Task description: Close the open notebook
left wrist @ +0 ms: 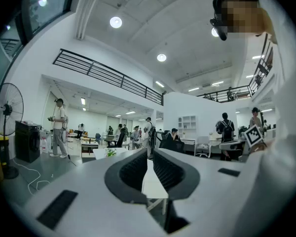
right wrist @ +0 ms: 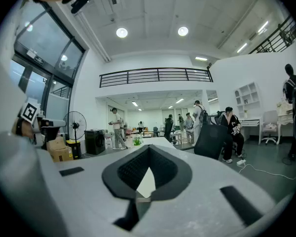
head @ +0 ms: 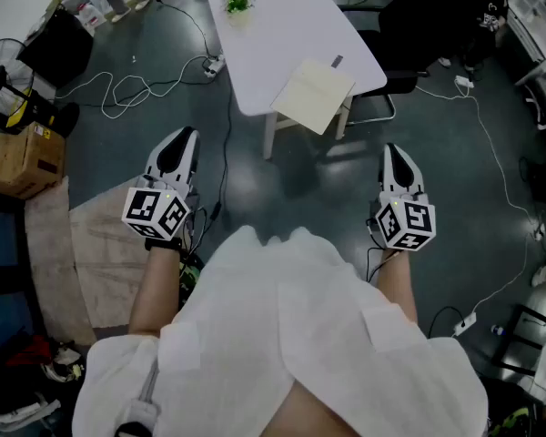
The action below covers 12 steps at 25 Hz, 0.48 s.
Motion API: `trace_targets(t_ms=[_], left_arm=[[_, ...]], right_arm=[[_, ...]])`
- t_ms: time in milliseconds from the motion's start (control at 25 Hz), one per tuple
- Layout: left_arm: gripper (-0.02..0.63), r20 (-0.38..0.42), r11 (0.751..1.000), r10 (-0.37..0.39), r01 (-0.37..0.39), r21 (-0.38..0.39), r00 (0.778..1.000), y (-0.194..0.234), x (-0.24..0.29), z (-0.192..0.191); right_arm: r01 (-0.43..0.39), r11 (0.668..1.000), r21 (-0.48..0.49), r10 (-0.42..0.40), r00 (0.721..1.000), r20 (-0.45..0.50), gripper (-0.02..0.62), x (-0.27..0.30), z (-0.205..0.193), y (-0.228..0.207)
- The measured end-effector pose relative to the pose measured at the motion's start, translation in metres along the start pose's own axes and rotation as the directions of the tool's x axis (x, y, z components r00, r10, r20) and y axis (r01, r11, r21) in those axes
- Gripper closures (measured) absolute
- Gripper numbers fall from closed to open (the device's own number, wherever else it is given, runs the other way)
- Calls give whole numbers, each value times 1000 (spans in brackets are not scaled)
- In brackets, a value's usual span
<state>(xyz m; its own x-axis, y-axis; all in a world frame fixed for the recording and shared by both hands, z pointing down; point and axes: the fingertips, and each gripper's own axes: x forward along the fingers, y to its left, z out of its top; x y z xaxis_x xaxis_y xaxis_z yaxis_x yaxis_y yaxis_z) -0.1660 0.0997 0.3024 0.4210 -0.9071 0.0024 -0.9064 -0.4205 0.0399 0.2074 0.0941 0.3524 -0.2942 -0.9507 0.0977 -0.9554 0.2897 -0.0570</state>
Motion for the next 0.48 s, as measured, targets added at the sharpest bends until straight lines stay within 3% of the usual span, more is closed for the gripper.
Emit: trace_targets(t_ms=[320,480], left_arm=[[573,0,1000,-2,2,-2,1000,7,7,-3],[574,-2,1000,-1,1,-6,1000,12,9,-5]], right_arm=[[-6,1000,-22,6,1000,-4,595,12,-2,4],[-17,1000,13,17,1000,21,594,16,0,4]])
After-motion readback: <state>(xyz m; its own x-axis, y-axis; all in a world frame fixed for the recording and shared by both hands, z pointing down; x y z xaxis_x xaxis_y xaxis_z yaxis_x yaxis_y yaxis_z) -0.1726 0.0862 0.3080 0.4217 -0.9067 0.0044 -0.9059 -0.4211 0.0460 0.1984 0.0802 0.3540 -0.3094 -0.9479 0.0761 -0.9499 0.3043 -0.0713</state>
